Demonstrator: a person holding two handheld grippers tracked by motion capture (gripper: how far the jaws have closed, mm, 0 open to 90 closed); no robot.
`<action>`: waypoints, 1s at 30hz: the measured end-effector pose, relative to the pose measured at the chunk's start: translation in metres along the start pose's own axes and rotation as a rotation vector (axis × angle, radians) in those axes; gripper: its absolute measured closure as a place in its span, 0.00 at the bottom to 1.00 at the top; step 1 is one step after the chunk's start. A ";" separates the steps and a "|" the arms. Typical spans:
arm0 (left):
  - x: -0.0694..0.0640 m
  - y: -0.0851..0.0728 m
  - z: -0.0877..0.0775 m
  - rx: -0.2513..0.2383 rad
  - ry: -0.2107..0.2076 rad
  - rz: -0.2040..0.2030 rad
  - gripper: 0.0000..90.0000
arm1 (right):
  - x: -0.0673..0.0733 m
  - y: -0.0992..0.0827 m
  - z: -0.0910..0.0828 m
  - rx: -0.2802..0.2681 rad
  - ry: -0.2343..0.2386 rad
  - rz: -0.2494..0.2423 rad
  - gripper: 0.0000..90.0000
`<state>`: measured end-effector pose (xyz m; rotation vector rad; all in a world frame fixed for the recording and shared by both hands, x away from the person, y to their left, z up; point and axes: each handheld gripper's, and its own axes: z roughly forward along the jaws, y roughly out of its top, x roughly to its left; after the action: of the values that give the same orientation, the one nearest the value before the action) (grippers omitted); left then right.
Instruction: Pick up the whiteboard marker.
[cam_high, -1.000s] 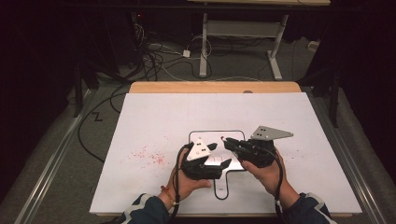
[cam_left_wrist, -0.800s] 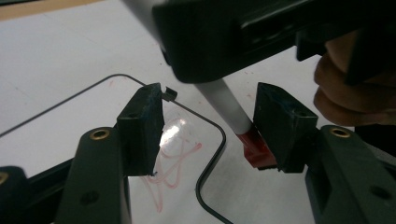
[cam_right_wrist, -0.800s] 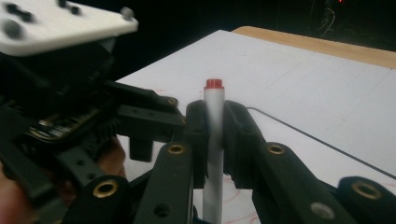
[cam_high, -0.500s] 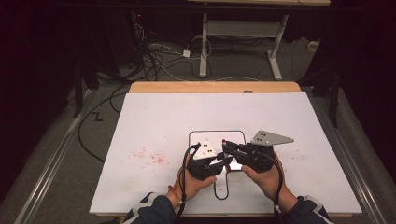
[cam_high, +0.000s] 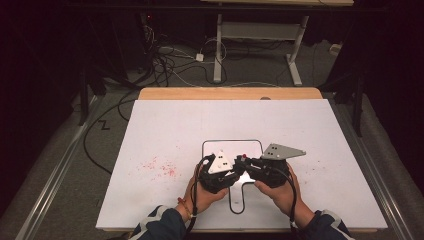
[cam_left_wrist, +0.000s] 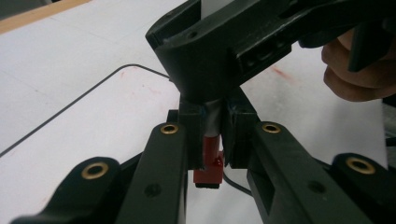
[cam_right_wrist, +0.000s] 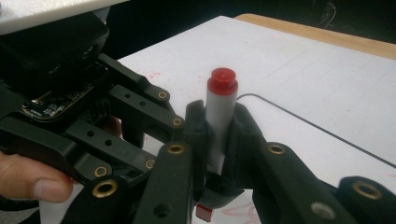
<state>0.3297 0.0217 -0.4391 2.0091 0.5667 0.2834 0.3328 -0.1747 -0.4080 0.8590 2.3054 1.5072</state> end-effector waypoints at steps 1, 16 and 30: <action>0.001 -0.001 0.000 0.000 -0.004 -0.003 0.87 | 0.000 -0.001 0.000 -0.003 0.000 -0.012 0.91; 0.030 -0.028 -0.054 0.024 0.166 0.078 0.26 | -0.040 -0.019 0.003 0.015 -0.159 -0.080 0.91; 0.043 -0.093 -0.123 0.085 0.305 -0.004 0.24 | -0.048 -0.021 0.010 -0.009 -0.185 -0.061 0.91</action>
<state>0.2892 0.1748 -0.4621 2.0601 0.7841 0.5777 0.3693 -0.2022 -0.4365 0.8781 2.1703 1.3510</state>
